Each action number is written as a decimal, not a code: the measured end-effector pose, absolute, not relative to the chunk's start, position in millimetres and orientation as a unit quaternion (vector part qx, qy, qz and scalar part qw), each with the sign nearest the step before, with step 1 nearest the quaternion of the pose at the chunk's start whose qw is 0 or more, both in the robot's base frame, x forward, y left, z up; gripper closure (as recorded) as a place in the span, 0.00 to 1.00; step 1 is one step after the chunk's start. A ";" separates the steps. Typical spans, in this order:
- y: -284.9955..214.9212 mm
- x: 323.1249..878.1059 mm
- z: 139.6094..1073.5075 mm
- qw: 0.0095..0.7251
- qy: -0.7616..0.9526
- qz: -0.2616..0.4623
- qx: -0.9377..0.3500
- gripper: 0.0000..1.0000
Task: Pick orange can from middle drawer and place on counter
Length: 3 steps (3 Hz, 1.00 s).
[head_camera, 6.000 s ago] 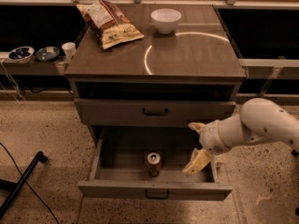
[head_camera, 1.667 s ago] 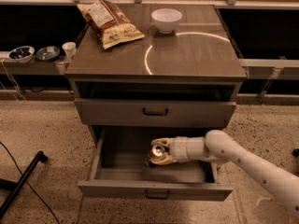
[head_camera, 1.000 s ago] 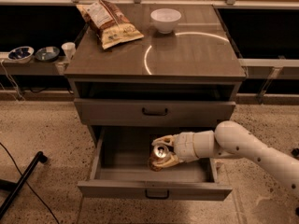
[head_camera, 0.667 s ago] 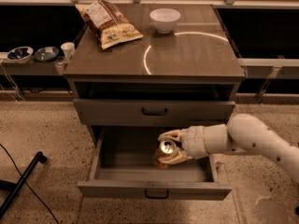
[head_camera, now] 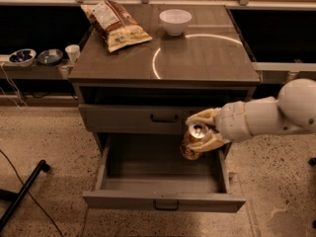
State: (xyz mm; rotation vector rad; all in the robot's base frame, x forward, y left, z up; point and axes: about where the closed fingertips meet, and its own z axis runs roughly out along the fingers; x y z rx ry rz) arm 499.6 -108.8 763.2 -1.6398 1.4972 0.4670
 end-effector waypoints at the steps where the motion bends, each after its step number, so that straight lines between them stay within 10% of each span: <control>1: -124.9 521.0 812.5 0.390 0.628 0.181 -0.649 1.00; 3: -143.6 546.6 887.5 0.384 0.652 0.182 -0.628 1.00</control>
Offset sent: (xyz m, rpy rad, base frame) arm 0.0651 -0.0521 0.1800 -0.0658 0.1628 -0.1415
